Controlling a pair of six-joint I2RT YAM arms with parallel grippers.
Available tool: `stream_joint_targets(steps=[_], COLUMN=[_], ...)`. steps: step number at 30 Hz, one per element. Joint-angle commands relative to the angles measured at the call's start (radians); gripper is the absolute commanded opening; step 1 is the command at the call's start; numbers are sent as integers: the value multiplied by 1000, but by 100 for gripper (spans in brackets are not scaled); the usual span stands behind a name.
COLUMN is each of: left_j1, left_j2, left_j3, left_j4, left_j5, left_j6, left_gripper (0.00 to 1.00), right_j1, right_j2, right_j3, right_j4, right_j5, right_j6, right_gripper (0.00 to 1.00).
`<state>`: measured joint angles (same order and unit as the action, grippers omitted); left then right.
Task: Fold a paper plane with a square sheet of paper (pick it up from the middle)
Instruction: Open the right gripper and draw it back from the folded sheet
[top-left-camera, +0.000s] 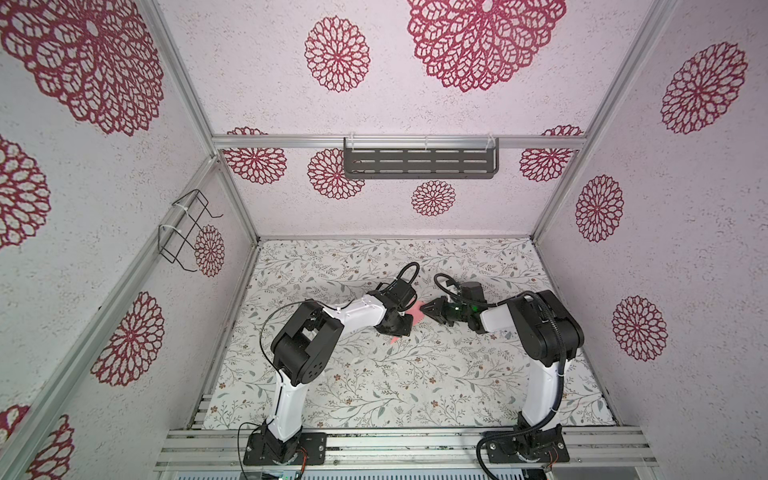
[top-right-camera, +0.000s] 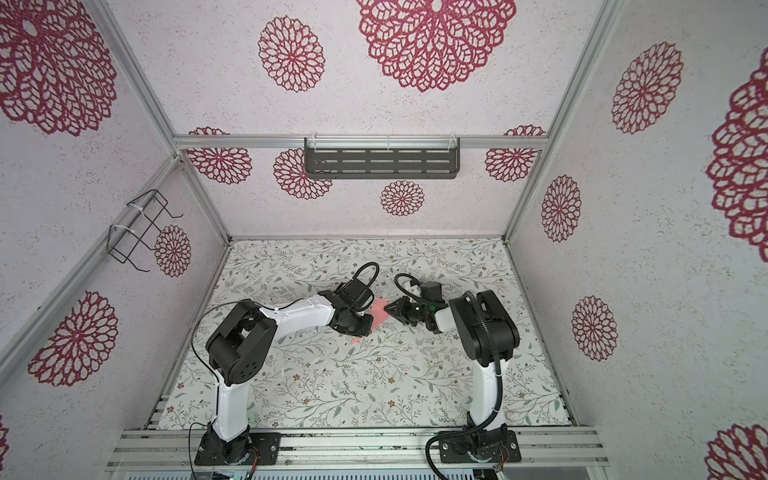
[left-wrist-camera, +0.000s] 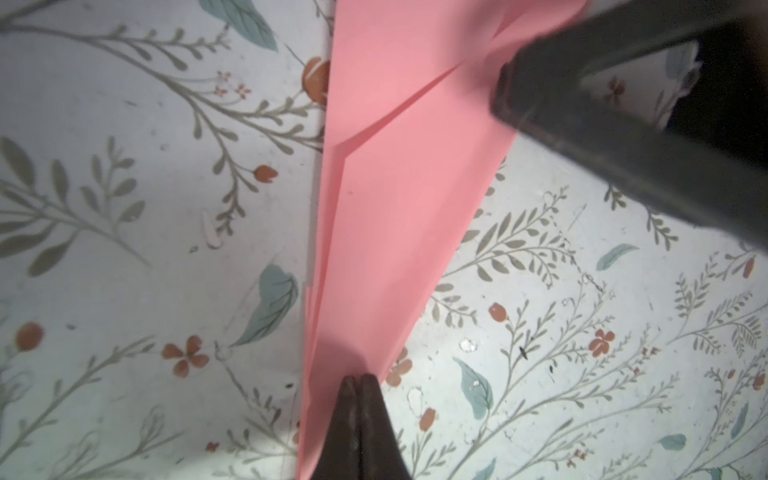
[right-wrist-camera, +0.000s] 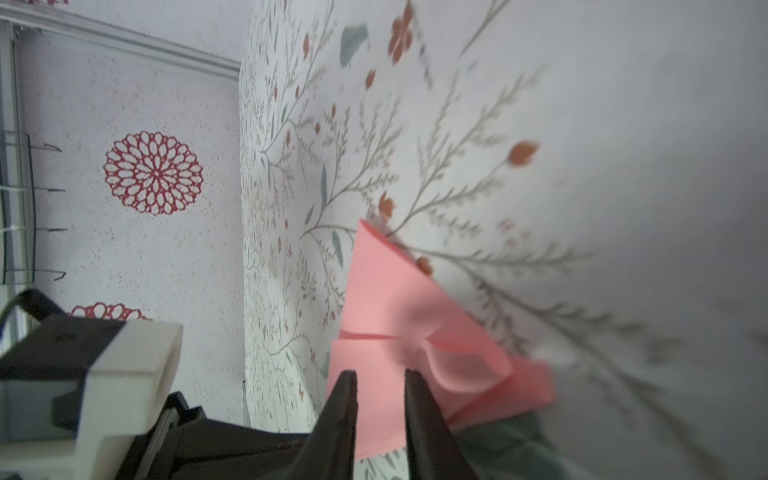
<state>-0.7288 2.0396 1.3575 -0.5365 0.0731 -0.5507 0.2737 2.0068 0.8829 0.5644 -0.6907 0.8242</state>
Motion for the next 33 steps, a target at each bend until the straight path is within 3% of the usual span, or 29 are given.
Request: stream_joint_targets(steps=[1,9,16,23,33], left_j1=[-8,-11,-14,-14,-14], left_j2=[54,58,55,51,42], left_j3=[-20,-8,-9,-15,-28], left_j4=[-100,-102,-100,-97,-92], left_j5=[-23,-24,-31,-36,-33], left_j6=[5,11,10,3,-6], left_gripper=[0,0,0,0,0], right_j1=[-58,-115,-14,132,128], right_j2=[23,-102,-254,-162,-45], right_j3=[18,43,-47,-24,2], right_j4=[-69,-134,-162,-94,-48], right_j5=[94,132,124,116,155], right_j6=[-42,-142,-150,-73,-48], right_gripper=[25,25,20,1,0])
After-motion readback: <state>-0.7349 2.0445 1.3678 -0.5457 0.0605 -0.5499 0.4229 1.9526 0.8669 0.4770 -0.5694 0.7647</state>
